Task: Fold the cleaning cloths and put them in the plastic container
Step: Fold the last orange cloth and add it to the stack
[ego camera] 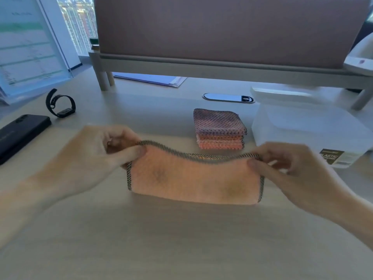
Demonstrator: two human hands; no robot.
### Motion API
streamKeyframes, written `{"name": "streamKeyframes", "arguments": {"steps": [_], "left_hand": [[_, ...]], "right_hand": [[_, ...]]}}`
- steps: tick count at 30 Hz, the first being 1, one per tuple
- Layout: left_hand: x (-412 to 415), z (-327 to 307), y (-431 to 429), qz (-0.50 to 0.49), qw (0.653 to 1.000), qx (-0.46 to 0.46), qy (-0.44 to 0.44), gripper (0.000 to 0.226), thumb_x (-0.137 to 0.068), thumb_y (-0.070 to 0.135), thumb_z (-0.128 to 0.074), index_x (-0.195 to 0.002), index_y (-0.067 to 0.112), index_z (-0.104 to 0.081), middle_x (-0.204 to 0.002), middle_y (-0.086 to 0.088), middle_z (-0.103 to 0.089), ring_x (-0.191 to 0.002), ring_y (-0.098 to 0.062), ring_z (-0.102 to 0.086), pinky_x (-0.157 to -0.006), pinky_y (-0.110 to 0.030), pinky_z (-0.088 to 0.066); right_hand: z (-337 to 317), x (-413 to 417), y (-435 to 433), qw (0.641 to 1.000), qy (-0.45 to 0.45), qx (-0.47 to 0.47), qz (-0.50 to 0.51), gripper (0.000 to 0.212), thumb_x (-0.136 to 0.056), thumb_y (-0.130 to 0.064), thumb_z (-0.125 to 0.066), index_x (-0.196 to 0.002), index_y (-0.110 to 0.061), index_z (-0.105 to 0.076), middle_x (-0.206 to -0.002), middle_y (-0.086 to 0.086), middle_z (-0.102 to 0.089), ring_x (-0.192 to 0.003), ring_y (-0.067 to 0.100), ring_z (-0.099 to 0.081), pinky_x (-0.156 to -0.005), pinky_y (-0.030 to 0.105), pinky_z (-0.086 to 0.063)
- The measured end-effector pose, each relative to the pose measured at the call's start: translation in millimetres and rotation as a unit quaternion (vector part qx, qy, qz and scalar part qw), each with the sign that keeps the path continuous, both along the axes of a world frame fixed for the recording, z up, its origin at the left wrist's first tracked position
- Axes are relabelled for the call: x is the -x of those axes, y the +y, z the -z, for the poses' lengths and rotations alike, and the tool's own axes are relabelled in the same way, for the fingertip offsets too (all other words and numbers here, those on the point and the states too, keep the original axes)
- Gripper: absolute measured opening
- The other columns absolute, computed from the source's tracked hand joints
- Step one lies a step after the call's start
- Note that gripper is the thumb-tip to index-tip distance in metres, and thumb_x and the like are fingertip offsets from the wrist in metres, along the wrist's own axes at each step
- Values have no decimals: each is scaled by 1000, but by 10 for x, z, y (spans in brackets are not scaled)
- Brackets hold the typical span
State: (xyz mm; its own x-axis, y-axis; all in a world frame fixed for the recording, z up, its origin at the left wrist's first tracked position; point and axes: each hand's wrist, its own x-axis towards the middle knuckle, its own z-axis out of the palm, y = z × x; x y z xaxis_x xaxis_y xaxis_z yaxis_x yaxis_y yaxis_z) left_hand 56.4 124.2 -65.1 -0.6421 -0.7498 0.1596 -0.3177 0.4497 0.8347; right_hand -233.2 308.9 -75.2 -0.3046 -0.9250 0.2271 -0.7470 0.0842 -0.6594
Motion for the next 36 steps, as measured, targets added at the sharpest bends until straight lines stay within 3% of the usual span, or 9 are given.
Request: {"name": "streamKeyframes", "arguments": {"steps": [2, 4, 7, 10, 13, 17, 23, 29, 36], "left_hand": [[175, 105, -212, -32, 999, -12, -20, 10, -82, 31, -77, -86, 22, -79, -79, -1, -80, -68, -14, -75, -71, -26, -60], [302, 264, -408, -69, 995, 4, -66, 4, -87, 23, -78, -83, 21, -78, -74, 1, -79, -62, -8, -72, -67, -25, -60], [388, 504, -578, -94, 984, 63, -138, 10, -84, 35, -80, -78, 28, -76, -70, 17, -76, -64, 1, -70, -76, -36, -59], [418, 563, -566, -102, 973, 119, -170, 13, -80, 42, -81, -73, 34, -73, -72, 29, -71, -71, 6, -66, -66, -27, -51], [406, 556, -491, -98, 966, 153, -184, 13, -76, 43, -84, -75, 38, -72, -83, 39, -67, -80, 11, -62, -61, -23, -44], [364, 568, -485, -103, 973, 135, -155, 5, -81, 45, -77, -81, 41, -73, -78, 31, -71, -76, 6, -65, -63, -26, -48], [265, 559, -463, -123, 978, 120, -118, 8, -85, 40, -76, -88, 46, -73, -69, 23, -73, -63, 0, -69, -70, -34, -56], [349, 565, -470, -128, 960, 155, -192, 17, -81, 42, -80, -70, 35, -69, -73, 35, -67, -74, 11, -62, -56, -21, -40], [342, 528, -489, -122, 950, 182, -224, 18, -81, 45, -78, -81, 35, -64, -72, 22, -68, -67, 4, -61, -58, -21, -41]], "right_hand": [[122, 190, -304, 999, -6, -21, 29, 8, -83, -43, -73, -87, -36, -73, -75, -11, -75, -68, 8, -69, -72, 36, -58], [306, 314, -498, 998, -6, -52, 46, 10, -83, -41, -77, -84, -32, -72, -70, -9, -74, -59, 6, -67, -67, 45, -60], [493, 420, -634, 994, 0, -73, 76, 10, -84, -38, -79, -82, -33, -71, -67, -10, -74, -56, 1, -65, -60, 35, -58], [528, 453, -653, 994, 8, -77, 79, 12, -82, -41, -80, -82, -33, -72, -70, -11, -74, -54, -3, -63, -55, 23, -49], [518, 442, -613, 994, -14, -70, 79, 13, -78, -41, -82, -81, -32, -73, -72, -13, -75, -55, 0, -65, -58, 27, -53], [495, 404, -577, 992, -77, -54, 82, 17, -73, -40, -82, -82, -28, -75, -73, -7, -77, -60, 17, -73, -63, 45, -63], [383, 366, -537, 985, -149, -50, 76, 17, -73, -29, -85, -84, -21, -76, -70, 4, -76, -63, 32, -74, -65, 48, -64], [466, 391, -561, 982, -129, -100, 97, 25, -67, -32, -90, -85, -26, -74, -71, 0, -78, -58, 26, -75, -68, 52, -64], [458, 390, -566, 986, -86, -100, 104, 21, -71, -28, -91, -84, -28, -74, -75, -11, -76, -53, 20, -73, -66, 46, -64]]}}
